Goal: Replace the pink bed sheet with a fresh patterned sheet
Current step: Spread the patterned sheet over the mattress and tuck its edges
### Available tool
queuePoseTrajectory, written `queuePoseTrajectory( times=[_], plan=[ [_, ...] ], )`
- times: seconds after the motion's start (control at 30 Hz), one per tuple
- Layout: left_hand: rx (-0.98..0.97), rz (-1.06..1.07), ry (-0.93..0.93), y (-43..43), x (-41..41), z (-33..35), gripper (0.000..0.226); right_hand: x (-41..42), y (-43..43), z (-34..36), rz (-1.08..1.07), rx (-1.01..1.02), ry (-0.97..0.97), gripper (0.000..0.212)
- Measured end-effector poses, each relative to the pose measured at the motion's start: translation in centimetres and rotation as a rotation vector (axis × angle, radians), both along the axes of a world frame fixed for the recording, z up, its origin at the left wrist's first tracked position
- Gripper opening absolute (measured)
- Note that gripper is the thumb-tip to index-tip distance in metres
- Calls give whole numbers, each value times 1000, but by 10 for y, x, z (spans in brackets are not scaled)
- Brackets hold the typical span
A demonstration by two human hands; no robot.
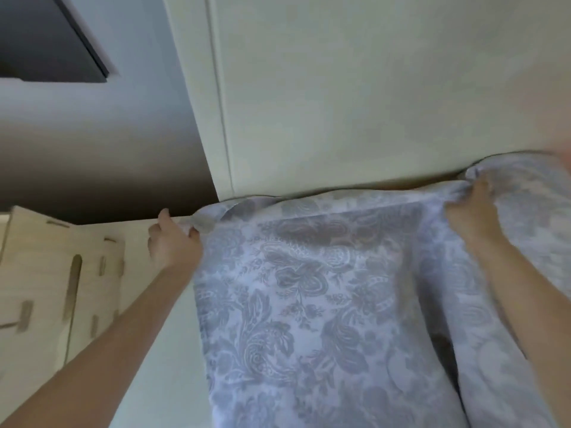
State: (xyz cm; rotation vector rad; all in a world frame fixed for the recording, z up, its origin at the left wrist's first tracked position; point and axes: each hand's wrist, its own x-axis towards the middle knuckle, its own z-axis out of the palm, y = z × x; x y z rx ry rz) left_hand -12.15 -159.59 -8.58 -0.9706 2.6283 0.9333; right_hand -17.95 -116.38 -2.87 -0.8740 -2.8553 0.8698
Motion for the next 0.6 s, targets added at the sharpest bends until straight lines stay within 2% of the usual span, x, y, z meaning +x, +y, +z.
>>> queuePoseTrajectory(
  times=[0.03, 0.07, 0.13, 0.2, 0.3, 0.33, 0.4, 0.43, 0.53, 0.6],
  plan=[
    [-21, -40, 17, 6, 5, -2, 60, 14, -10, 2, 3, 88, 14, 70],
    [-11, -82, 20, 12, 15, -5, 58, 34, -24, 2, 38, 174, 5, 67],
    [69, -183, -63, 32, 43, -6, 52, 86, -61, 7, 149, 200, 26, 43],
    [100, -308, -193, 54, 71, -10, 55, 151, -100, 1, 277, 190, -19, 35],
    [83, -380, -237, 67, 94, -17, 58, 258, -148, -24, 467, 207, -117, 48],
    [120, -403, -233, 69, 97, -21, 60, 291, -161, -34, 524, 200, -209, 56],
    [294, -478, -266, 76, 107, -27, 70, 351, -183, -49, 615, 235, -413, 72],
    [448, -469, -306, 81, 118, -29, 75, 379, -193, -53, 641, 238, -498, 80],
    [1013, -168, -491, 84, 144, -39, 74, 422, -216, -70, 691, 215, -643, 118],
    [1170, -66, -648, 69, 156, -54, 75, 432, -225, -78, 685, 224, -641, 132]
  ],
)
